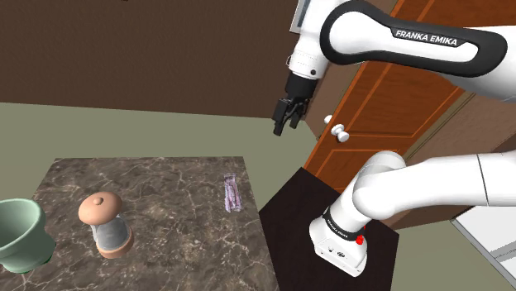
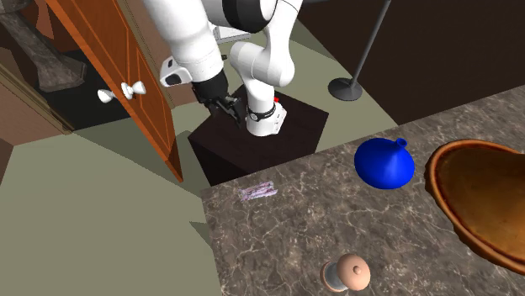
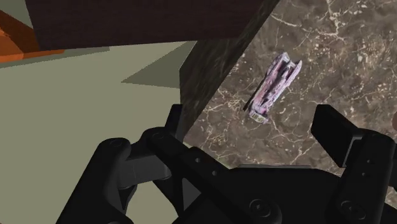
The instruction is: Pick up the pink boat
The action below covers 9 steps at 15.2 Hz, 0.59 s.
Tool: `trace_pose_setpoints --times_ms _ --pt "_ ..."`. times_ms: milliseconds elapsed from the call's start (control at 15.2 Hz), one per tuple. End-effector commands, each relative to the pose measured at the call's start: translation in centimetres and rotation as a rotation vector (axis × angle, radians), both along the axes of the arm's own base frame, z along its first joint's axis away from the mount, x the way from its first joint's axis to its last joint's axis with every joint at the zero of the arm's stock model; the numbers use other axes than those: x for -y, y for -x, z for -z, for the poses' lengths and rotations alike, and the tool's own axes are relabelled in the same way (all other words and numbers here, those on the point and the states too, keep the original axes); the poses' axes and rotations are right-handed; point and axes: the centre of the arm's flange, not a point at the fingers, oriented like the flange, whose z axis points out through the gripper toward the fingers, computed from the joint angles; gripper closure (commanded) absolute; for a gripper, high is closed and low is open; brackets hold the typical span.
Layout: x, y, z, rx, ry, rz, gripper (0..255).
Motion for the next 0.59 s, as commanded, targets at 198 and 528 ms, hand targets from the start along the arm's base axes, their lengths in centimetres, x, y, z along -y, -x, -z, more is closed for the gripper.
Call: trace_pose_setpoints --times_ms 198,528 --pt "-2.9 -0.8 5.4 -0.018 -0.013 0.128 0" --pt "-6.1 -1.7 10.9 -0.037 -0.026 0.252 0"
